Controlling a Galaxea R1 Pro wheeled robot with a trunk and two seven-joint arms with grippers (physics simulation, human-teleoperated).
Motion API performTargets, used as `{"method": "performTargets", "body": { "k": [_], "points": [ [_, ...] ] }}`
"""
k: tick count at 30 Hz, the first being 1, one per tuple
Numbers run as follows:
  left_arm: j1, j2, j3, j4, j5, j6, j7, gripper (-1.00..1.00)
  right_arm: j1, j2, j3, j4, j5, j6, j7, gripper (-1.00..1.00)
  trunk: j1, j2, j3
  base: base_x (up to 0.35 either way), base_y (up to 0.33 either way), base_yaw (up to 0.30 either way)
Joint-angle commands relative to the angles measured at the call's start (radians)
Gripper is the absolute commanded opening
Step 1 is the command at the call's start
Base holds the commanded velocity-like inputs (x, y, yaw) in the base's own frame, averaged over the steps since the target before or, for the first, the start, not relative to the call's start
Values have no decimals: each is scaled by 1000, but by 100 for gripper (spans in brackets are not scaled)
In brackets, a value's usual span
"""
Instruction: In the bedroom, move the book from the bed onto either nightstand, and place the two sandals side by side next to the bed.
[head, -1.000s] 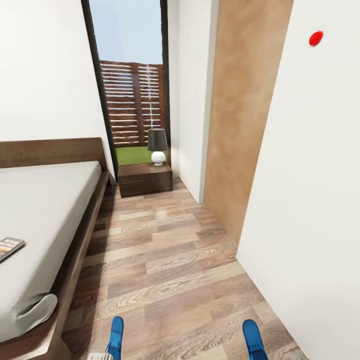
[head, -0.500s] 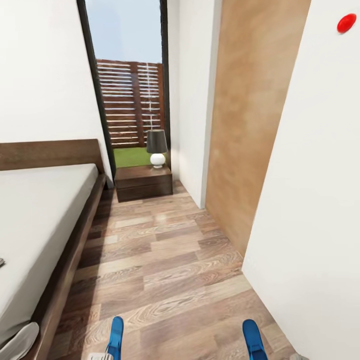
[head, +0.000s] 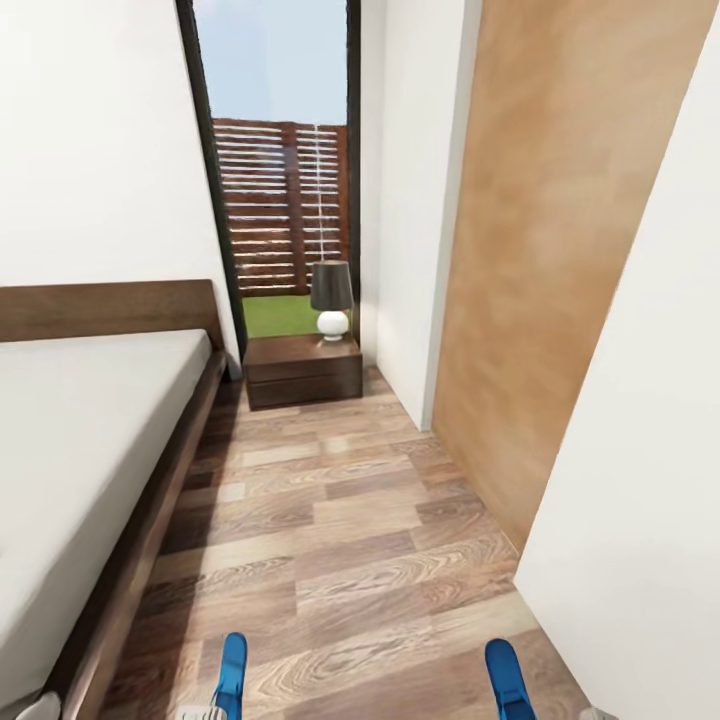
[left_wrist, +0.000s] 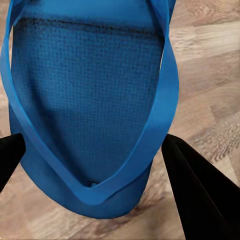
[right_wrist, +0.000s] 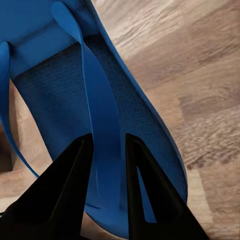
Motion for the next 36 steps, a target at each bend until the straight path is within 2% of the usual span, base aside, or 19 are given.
{"method": "performTargets", "body": {
  "k": [1, 9, 36],
  "points": [
    [-1, 0, -7, 1, 5, -6, -3, -100, -2, 0, 1, 4, -7, -1, 7, -100, 0, 0, -1, 325, 0, 171],
    [-1, 0, -7, 1, 5, -6, -3, -100, -2, 0, 1, 4, -8, -1, 7, -100, 0, 0, -1, 325, 0, 205],
    [-1, 0, -7, 1, 5, -6, -3, -100, -2, 0, 1, 3, -8, -1, 7, -100, 0, 0, -1, 325, 0, 4]
  ]
}}
